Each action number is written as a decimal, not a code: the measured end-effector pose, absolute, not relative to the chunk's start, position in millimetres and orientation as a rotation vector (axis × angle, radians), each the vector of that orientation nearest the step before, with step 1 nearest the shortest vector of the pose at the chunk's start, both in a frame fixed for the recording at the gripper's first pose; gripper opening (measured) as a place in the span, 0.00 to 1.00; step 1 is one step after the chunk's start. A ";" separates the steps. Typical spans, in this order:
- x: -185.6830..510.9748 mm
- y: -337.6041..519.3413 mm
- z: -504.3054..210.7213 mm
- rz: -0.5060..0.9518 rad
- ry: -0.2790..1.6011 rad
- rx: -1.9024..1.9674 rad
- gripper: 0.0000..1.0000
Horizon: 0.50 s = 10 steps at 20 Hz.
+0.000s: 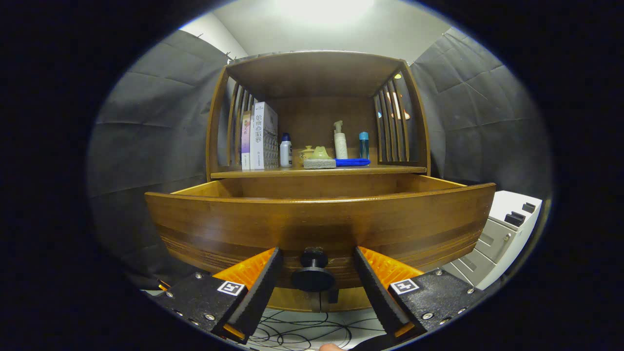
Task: Pull open the drawer, take out the items inside it, and place them on the countertop above the cabinet.
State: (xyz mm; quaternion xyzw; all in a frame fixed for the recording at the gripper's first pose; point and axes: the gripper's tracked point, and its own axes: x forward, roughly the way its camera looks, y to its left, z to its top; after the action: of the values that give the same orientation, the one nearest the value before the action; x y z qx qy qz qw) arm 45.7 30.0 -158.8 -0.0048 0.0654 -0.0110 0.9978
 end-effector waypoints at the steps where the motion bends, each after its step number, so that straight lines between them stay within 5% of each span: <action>1: 46.9 30.0 -159.4 -0.022 0.131 -0.010 0.93; 10: 67.0 31.5 -157.3 -0.005 0.131 0.000 0.95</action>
State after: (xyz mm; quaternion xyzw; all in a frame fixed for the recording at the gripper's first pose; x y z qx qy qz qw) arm 67.0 31.5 -157.3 0.0002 0.0656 -0.0026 0.9978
